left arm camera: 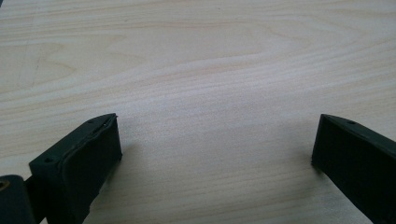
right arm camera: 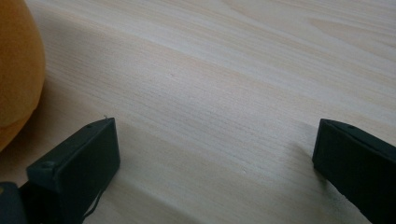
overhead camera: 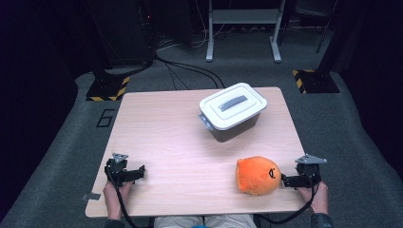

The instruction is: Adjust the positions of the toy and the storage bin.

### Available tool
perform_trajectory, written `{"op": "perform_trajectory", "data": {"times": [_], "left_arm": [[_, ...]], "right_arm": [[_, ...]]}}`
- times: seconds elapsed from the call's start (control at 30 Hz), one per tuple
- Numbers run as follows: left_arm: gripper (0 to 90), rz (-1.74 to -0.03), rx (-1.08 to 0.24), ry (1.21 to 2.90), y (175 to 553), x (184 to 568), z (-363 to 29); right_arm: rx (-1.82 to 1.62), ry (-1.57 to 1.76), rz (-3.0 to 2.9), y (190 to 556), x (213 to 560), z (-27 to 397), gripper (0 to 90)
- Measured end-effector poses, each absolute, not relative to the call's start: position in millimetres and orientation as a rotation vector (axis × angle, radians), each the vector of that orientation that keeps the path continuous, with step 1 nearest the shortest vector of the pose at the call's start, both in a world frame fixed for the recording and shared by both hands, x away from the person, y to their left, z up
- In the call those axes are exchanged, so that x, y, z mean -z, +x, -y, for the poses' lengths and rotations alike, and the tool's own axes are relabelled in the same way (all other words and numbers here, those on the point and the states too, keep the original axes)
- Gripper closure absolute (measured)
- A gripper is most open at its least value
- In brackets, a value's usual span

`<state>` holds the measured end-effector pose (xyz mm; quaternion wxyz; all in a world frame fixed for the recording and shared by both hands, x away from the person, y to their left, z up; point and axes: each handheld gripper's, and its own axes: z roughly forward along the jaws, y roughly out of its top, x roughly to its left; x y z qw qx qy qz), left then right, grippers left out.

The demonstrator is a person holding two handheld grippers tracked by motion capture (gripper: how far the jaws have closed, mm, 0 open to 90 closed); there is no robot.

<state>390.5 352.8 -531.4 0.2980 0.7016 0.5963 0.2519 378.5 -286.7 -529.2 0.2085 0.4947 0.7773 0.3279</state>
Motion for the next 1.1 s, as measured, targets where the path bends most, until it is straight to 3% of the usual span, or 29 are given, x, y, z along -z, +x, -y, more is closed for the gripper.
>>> {"op": "perform_trajectory", "data": {"times": [0.63,1.1], "left_arm": [[1.3,-1.581,-0.672,1.86,391,532,-353],[1.3,-1.582,-0.673,1.86,391,532,-353]], "right_arm": [[-0.894,1.417,-2.171,378,526,284,0.0],[-0.919,1.383,-2.149,378,485,288,0.2]]}}
